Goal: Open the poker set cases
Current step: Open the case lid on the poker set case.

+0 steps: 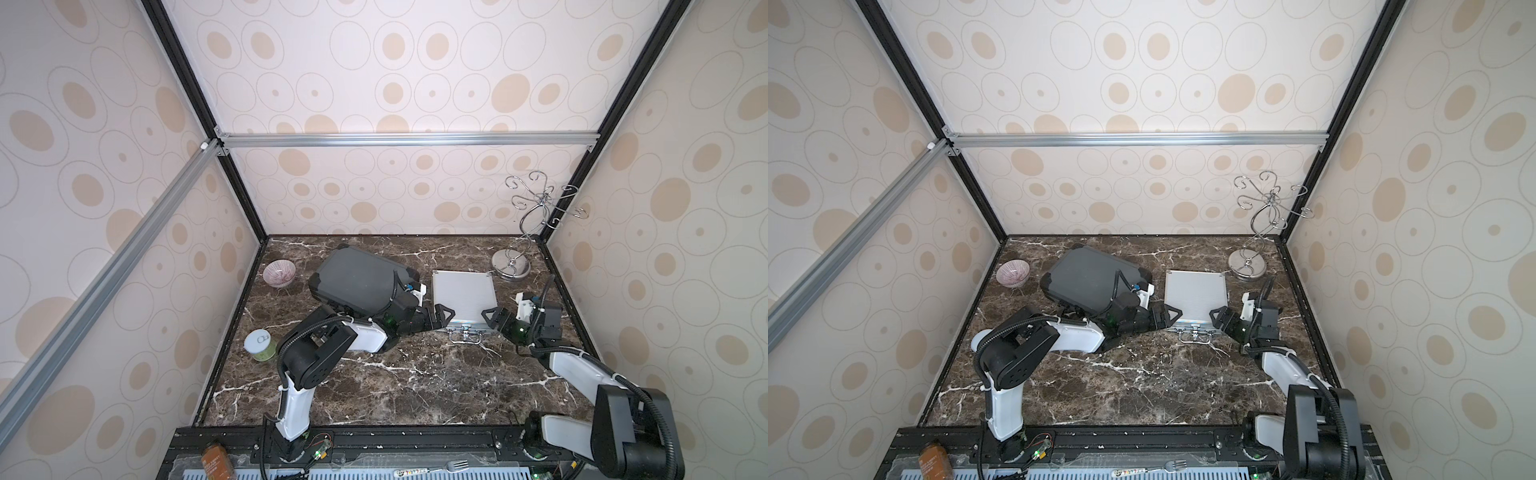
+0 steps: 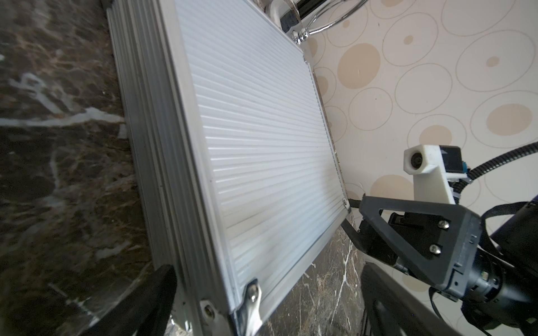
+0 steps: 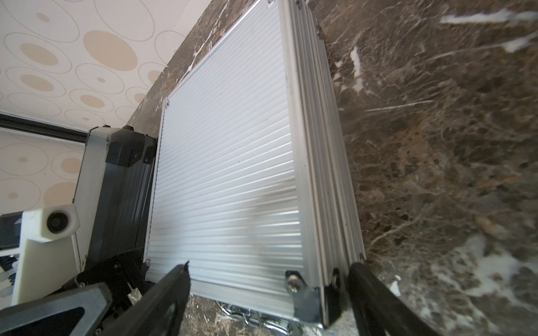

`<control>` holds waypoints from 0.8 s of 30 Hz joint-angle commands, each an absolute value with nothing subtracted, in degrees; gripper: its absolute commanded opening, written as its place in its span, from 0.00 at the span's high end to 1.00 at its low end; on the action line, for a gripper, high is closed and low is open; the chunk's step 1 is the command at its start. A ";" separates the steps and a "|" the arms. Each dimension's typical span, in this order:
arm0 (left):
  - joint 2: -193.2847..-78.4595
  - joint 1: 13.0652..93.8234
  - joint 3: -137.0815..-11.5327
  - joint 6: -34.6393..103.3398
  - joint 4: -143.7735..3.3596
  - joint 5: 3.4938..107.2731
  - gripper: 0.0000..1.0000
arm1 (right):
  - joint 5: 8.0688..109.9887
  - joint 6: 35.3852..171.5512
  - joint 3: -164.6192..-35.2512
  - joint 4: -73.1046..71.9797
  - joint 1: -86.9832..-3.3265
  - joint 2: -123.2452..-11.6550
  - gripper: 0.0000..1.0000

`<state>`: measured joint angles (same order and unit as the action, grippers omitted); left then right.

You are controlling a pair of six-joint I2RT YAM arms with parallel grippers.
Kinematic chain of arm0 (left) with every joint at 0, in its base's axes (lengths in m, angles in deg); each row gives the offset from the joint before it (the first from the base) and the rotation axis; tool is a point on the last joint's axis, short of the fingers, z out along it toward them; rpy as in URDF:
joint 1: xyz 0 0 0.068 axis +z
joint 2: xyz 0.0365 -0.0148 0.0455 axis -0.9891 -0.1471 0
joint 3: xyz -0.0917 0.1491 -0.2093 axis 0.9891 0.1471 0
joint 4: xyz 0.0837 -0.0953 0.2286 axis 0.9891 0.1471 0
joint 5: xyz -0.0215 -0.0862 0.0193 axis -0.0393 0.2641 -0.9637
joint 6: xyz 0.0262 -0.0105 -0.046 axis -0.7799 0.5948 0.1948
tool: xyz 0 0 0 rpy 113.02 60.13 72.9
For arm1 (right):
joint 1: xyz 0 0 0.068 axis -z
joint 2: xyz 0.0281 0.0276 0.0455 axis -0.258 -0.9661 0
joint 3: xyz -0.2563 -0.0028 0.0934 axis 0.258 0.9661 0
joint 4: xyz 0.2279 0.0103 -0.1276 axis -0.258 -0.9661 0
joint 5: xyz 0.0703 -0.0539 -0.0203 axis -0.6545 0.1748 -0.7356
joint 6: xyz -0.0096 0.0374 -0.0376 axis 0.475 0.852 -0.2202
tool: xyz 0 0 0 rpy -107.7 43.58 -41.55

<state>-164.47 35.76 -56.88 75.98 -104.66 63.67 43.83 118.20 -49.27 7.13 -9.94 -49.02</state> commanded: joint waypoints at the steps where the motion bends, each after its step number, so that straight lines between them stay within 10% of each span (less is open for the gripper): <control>1: -164.89 34.96 -58.34 78.92 -113.24 67.90 0.02 | 39.29 119.37 -50.50 9.83 -10.29 -47.55 0.13; 24: -165.84 35.62 -55.80 88.79 -128.70 70.66 0.04 | 44.40 120.24 -50.52 6.28 -9.94 -48.07 0.04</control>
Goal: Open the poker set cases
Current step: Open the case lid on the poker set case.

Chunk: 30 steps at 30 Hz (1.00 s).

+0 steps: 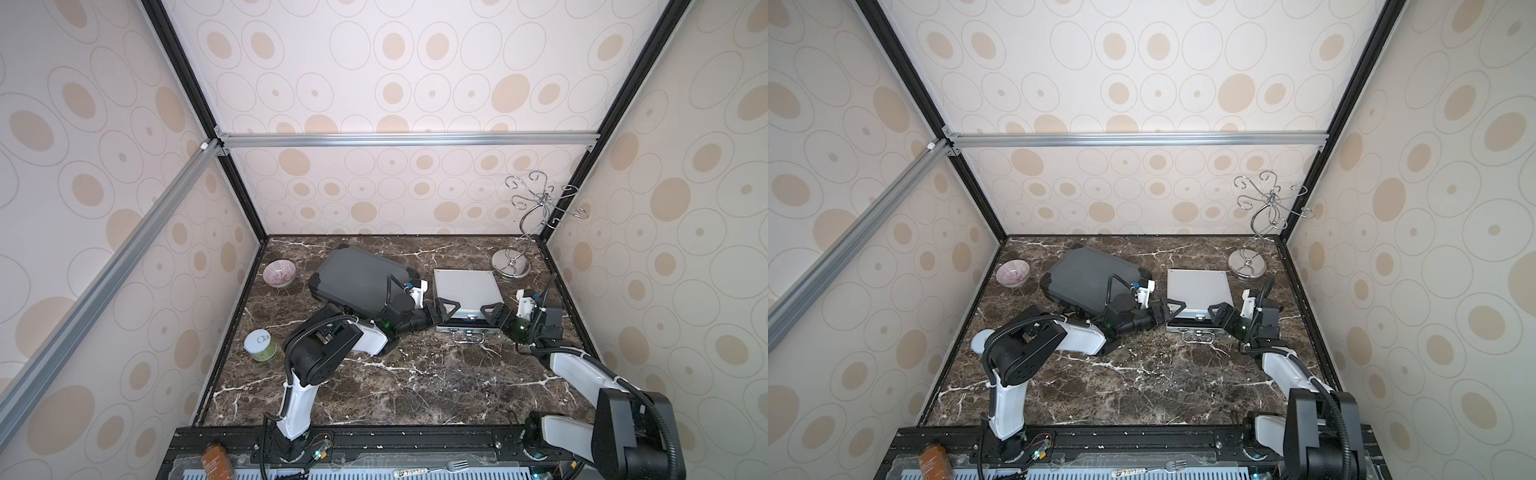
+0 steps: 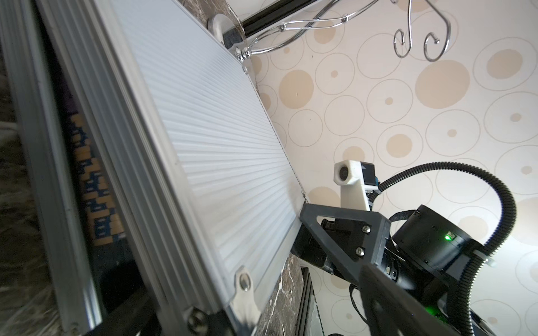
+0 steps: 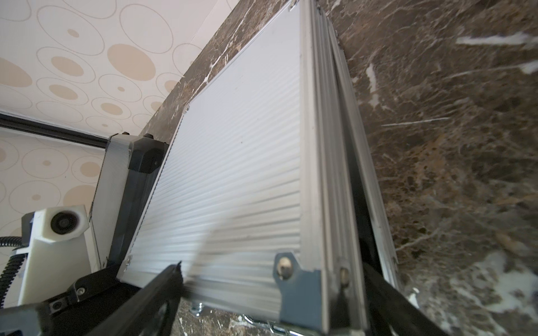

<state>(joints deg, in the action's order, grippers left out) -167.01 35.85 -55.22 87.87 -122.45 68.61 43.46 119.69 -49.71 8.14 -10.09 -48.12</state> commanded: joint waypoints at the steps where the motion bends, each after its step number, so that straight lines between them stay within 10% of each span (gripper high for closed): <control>1: -165.76 35.66 -55.78 88.53 -128.30 70.63 0.04 | 44.18 120.47 -50.51 6.63 -9.94 -48.11 0.04; 30: -155.31 33.80 -54.64 67.37 -103.07 55.05 0.02 | 36.34 125.70 -54.94 11.66 -10.02 -46.68 0.00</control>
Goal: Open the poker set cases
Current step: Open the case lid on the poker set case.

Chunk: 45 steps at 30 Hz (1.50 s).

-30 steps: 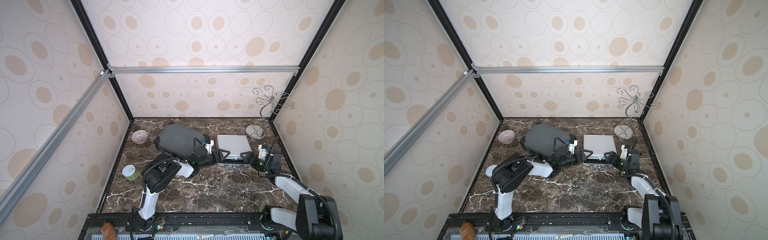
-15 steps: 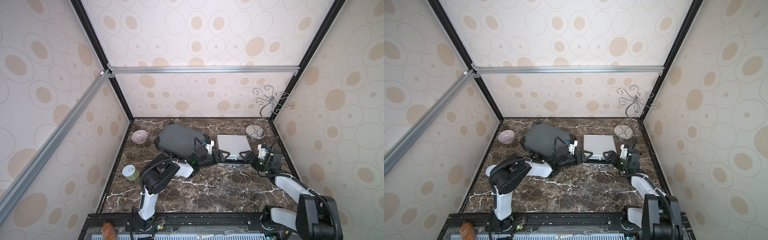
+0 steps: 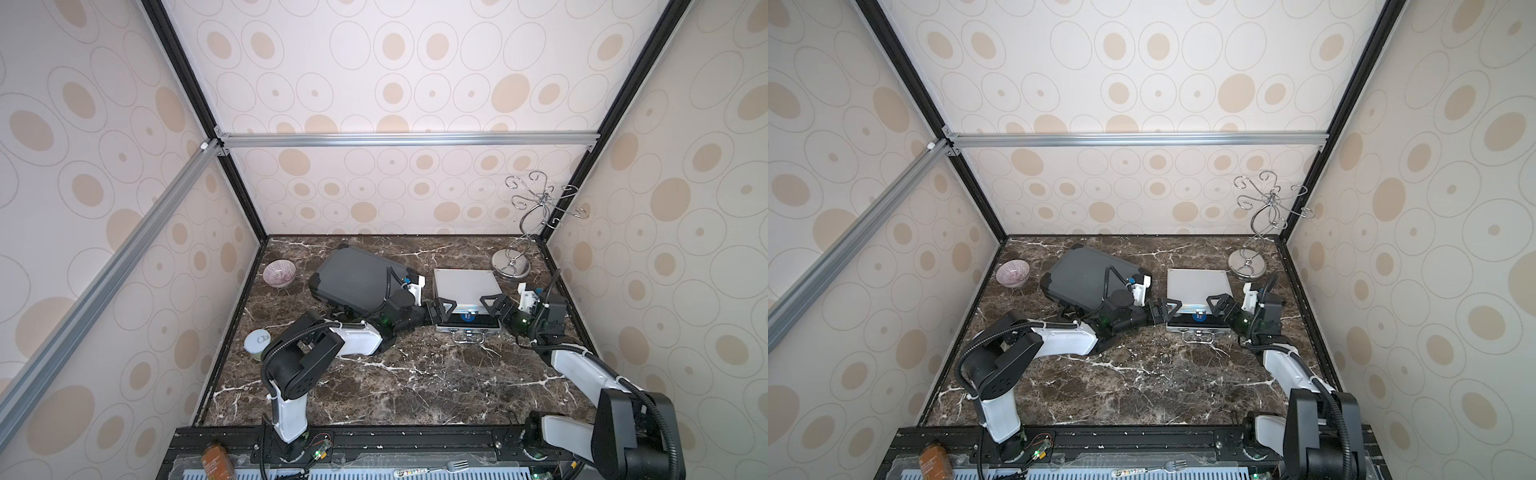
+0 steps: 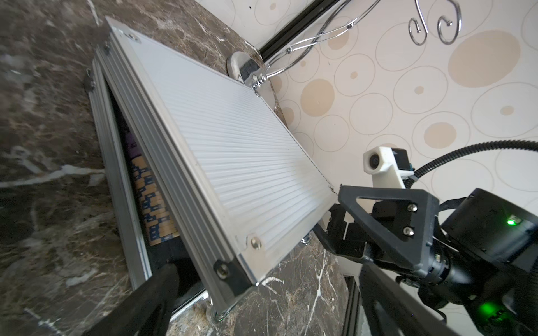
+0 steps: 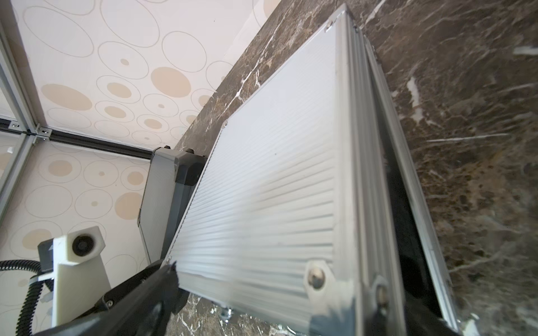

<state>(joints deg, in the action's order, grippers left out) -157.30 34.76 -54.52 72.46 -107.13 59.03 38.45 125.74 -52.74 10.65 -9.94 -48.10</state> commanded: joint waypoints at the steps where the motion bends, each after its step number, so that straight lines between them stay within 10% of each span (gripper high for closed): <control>1: -154.95 33.58 -54.69 66.39 -101.78 54.02 0.03 | 36.31 125.42 -55.37 11.20 -10.03 -46.52 0.00; 45: -171.28 30.92 -72.35 49.12 -73.49 39.64 0.53 | 38.49 120.70 -81.23 6.96 -12.73 -64.42 0.00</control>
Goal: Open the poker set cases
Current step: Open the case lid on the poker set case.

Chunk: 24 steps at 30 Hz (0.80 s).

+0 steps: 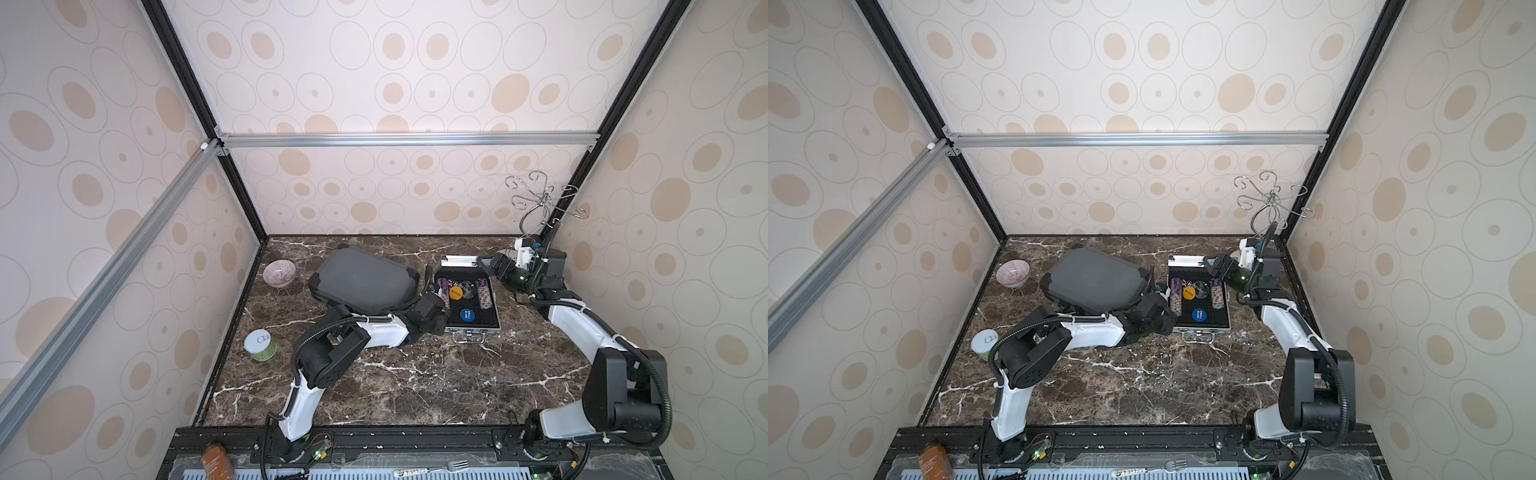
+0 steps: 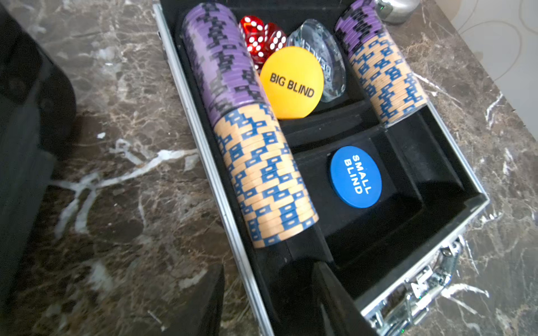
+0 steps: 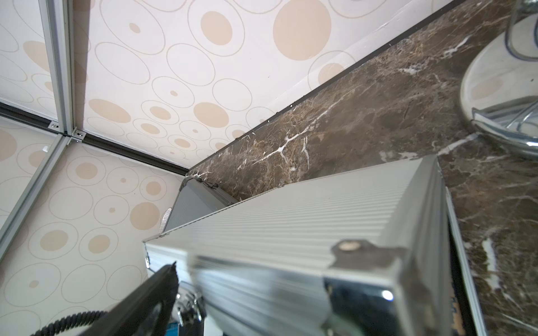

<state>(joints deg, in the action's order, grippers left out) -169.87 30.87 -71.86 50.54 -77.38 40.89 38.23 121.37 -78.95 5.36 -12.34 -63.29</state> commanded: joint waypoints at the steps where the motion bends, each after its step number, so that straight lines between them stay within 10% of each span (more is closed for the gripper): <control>1: -171.29 30.92 -72.28 49.12 -73.44 39.72 0.54 | 38.63 120.69 -81.89 7.08 -12.83 -65.00 0.01; 24: -171.71 31.05 -71.34 49.41 -74.11 43.72 0.64 | 43.90 124.43 -95.28 9.88 -15.83 -77.76 0.00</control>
